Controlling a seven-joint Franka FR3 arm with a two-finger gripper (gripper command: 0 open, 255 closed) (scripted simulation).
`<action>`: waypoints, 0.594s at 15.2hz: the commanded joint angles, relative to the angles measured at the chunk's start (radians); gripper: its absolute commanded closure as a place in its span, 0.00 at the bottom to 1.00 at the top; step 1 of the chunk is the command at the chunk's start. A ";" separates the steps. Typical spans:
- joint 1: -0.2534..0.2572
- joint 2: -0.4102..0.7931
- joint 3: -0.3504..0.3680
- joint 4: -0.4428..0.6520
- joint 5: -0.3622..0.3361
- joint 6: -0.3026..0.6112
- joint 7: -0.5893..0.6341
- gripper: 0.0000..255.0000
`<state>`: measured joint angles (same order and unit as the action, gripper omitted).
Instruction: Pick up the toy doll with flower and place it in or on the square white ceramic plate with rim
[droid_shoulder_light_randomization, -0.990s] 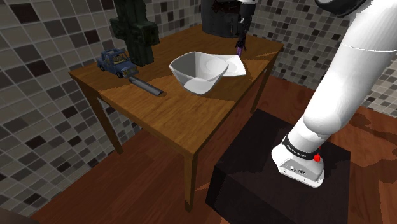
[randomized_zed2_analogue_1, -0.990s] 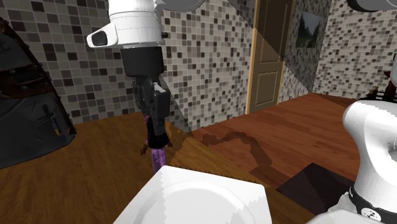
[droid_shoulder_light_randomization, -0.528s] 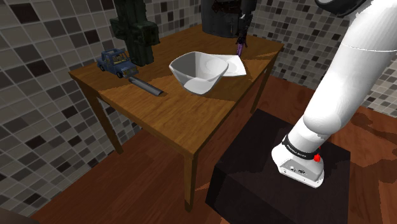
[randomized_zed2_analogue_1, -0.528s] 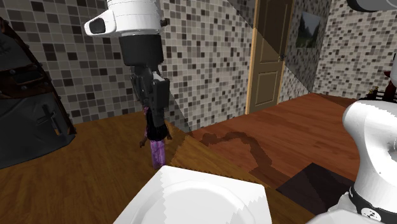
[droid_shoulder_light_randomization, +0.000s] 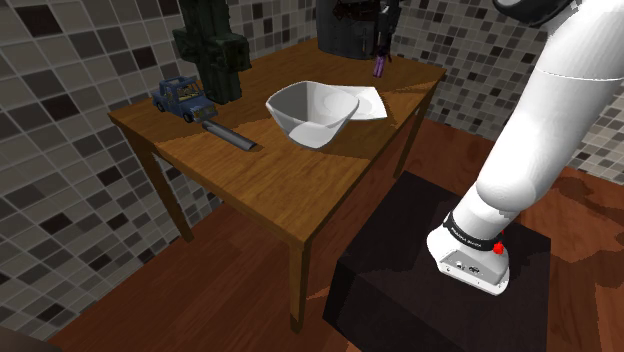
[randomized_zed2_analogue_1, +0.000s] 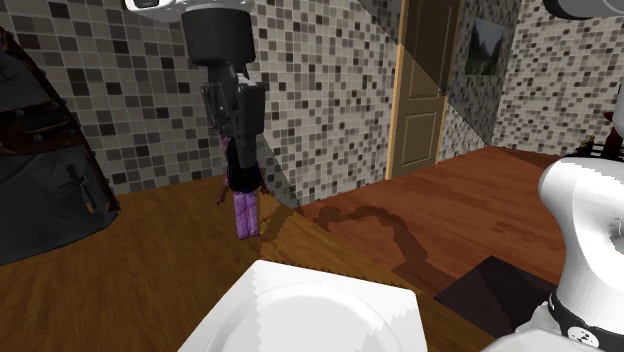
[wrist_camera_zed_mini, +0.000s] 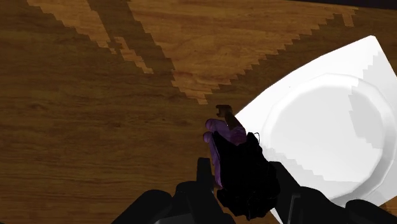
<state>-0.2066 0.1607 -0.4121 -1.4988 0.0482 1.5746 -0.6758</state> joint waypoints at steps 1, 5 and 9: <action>-0.003 0.008 -0.001 0.038 0.003 -0.030 -0.003 1.00; -0.009 0.025 -0.003 0.113 0.010 -0.091 -0.007 1.00; 0.039 -0.031 0.023 0.081 -0.010 -0.109 0.065 1.00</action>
<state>-0.1844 0.1482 -0.3984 -1.4098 0.0444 1.4743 -0.6367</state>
